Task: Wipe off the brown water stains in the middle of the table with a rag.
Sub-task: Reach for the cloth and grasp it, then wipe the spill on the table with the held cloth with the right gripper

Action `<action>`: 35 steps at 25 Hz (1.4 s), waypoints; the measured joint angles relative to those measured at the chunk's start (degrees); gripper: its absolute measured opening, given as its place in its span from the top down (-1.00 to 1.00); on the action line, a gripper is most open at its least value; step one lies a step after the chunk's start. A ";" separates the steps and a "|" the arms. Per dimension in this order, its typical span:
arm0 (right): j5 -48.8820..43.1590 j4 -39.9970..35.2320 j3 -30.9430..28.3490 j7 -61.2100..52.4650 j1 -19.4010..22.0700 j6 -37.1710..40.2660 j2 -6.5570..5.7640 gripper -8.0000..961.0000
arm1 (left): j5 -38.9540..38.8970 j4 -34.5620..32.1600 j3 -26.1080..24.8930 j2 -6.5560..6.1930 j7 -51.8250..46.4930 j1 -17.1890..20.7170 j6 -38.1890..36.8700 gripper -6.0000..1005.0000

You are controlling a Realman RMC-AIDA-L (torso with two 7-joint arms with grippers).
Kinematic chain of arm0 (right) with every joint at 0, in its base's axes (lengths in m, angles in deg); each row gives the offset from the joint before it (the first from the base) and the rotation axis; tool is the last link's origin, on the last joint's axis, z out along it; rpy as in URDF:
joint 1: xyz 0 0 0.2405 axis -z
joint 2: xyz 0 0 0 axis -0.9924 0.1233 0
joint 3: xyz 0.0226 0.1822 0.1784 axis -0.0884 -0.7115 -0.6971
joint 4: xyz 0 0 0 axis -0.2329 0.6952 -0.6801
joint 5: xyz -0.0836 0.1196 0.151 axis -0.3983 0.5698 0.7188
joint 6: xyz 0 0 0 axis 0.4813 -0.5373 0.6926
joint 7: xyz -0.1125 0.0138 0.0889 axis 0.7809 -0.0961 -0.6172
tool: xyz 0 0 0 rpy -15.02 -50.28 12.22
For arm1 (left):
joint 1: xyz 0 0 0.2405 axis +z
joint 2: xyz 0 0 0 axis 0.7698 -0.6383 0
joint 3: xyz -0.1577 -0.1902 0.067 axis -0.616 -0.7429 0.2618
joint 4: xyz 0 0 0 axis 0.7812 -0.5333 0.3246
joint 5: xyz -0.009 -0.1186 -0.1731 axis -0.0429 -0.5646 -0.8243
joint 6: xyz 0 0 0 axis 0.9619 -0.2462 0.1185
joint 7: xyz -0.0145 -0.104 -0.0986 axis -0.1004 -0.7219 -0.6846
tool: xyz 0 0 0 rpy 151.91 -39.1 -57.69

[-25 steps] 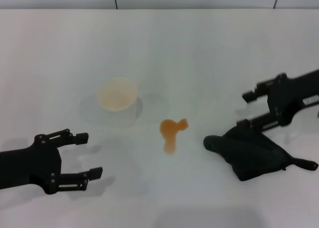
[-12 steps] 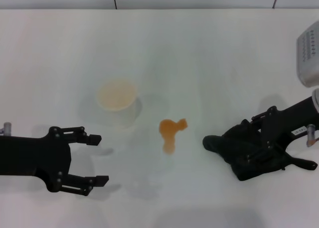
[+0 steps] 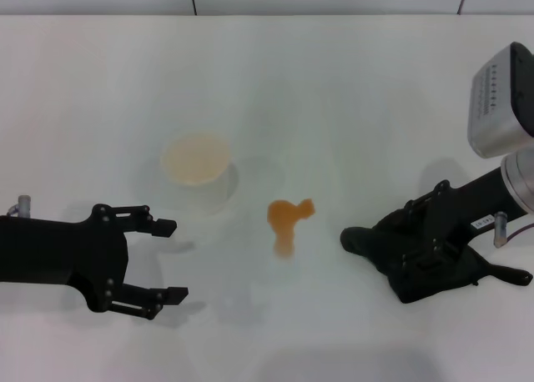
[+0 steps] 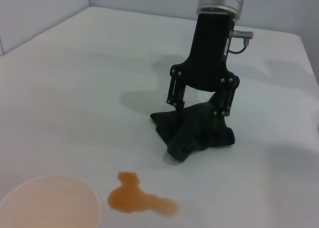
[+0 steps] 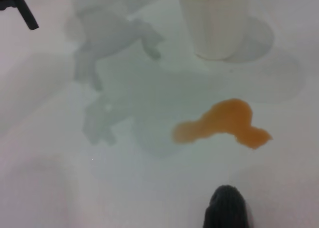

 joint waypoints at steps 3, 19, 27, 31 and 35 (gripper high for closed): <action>-0.05 0.02 0.44 0.06 -0.06 0.12 -0.05 -0.11 | 0.03 0.03 0.00 0.00 0.03 -0.08 0.43 -0.77; -1.76 1.73 4.62 0.24 -3.43 -3.97 0.11 0.70 | 0.08 0.45 0.31 -0.01 0.11 -0.37 1.01 -0.77; -1.58 13.83 8.11 0.55 -14.83 -14.42 0.40 0.80 | -0.17 0.48 3.31 0.00 -0.32 -0.22 0.87 -0.77; -1.27 20.31 8.85 0.62 -20.96 -20.14 0.67 0.80 | -0.31 0.47 3.74 0.01 -0.39 -0.20 0.87 -0.77; 1.50 23.44 13.17 0.62 -23.95 -22.44 0.81 0.80 | -0.34 0.47 3.78 0.09 -0.40 -0.14 0.82 -0.77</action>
